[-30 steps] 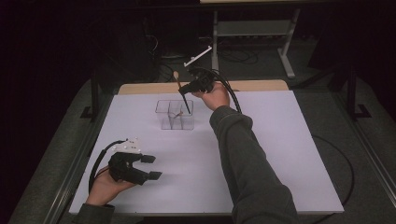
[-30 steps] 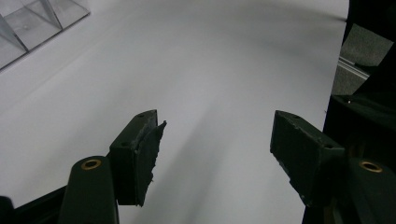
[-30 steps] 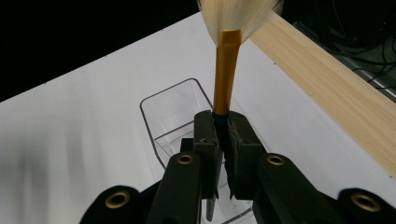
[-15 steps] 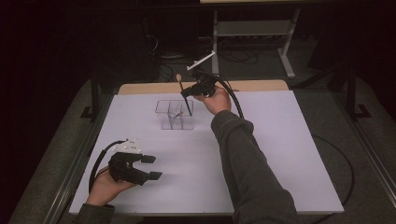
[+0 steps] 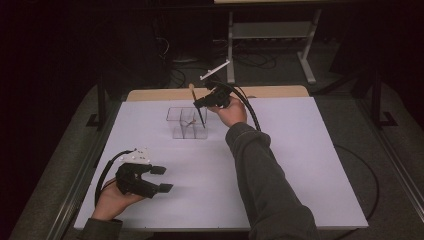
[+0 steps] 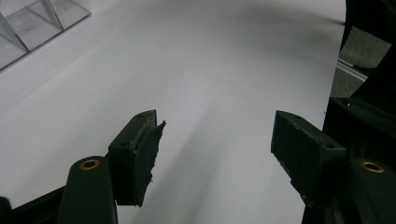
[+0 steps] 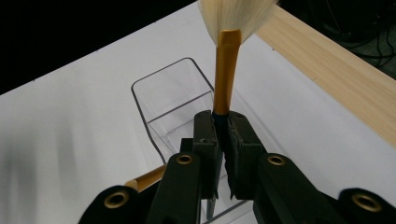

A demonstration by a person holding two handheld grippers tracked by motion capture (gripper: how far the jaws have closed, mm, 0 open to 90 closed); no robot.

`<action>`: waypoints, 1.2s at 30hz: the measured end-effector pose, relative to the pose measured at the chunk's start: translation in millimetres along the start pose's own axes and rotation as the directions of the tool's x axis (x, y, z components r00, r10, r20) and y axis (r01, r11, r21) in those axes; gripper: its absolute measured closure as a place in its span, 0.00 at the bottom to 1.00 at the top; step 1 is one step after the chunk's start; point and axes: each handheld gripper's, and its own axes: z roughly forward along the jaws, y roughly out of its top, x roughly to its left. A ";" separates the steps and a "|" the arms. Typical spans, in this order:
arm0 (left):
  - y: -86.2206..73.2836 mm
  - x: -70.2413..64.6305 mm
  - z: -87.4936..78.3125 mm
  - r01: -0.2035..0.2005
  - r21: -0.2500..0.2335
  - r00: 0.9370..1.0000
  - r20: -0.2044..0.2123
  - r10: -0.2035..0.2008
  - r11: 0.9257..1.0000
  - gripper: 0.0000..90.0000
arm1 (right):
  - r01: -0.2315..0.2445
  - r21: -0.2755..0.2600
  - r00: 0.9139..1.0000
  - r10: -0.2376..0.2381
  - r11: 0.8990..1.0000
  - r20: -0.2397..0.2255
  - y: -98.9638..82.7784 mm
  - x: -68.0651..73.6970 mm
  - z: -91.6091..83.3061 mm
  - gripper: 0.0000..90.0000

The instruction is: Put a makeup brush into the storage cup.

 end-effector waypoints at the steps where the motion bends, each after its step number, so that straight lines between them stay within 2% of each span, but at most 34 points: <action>1: 0.0 0.2 0.3 0.000 0.001 1.000 0.001 0.000 1.000 0.35 | -0.023 -0.001 1.000 0.023 1.000 -0.010 -0.6 1.1 -0.3 0.92; 3: -0.2 0.2 0.9 0.003 0.001 1.000 0.002 -0.003 1.000 0.35 | -0.011 0.003 1.000 0.011 1.000 -0.006 -2.4 -0.2 -0.4 0.91; 8: -0.4 0.8 1.4 0.003 0.005 1.000 0.001 -0.003 1.000 0.35 | -0.023 0.004 1.000 0.023 1.000 -0.009 -6.0 0.6 1.1 0.91; 9: -0.5 0.8 1.5 0.003 0.006 1.000 0.001 -0.003 1.000 0.35 | -0.012 0.010 1.000 0.012 1.000 -0.002 -7.3 -0.9 1.3 0.91; 16: -0.8 1.7 2.1 0.000 0.007 1.000 -0.002 0.000 1.000 0.35 | -0.035 0.007 0.999 0.035 0.999 -0.009 -10.8 0.8 -0.7 0.91; 18: -0.7 1.6 2.2 0.000 0.007 1.000 -0.002 0.000 1.000 0.35 | -0.007 0.017 1.000 0.007 1.000 0.006 -11.9 -0.7 -0.7 0.91; 20: -0.7 1.6 2.1 -0.001 0.010 1.000 -0.003 0.001 1.000 0.35 | -0.025 0.017 1.000 0.025 1.000 0.002 -12.4 1.3 -1.3 0.90; 21: -0.8 1.5 2.3 0.002 0.010 1.000 -0.002 -0.002 1.000 0.35 | -0.012 0.022 1.000 0.012 1.000 0.008 -13.1 0.7 -1.3 0.89; 22: -1.0 0.8 2.6 0.014 0.013 1.000 -0.002 -0.014 1.000 0.35 | -0.030 0.024 1.000 0.030 0.999 0.003 -13.3 2.1 -1.9 0.86; 24: -1.1 1.0 3.0 0.016 0.013 1.000 -0.002 -0.016 1.000 0.35 | -0.016 0.025 1.000 0.015 1.000 0.008 -14.9 1.1 -3.1 0.85; 27: -0.9 1.5 3.2 0.009 0.013 1.000 -0.001 -0.009 1.000 0.35 | -0.029 0.015 1.000 0.029 0.999 0.004 -17.6 1.0 -6.4 0.84; 28: -0.9 1.6 3.3 0.007 0.013 1.000 -0.001 -0.007 1.000 0.35 | -0.014 0.015 1.000 0.014 1.000 0.005 -18.9 -0.4 -7.5 0.84; 29: -0.8 1.7 3.3 0.005 0.015 1.000 -0.001 -0.005 1.000 0.35 | -0.032 0.013 0.999 0.032 0.999 -0.001 -19.7 0.7 -8.8 0.84; 36: -0.7 1.9 1.9 0.000 0.008 1.000 -0.010 0.000 1.000 0.35 | -0.032 -0.004 0.999 0.032 0.999 -0.002 -28.7 -2.8 -19.8 0.80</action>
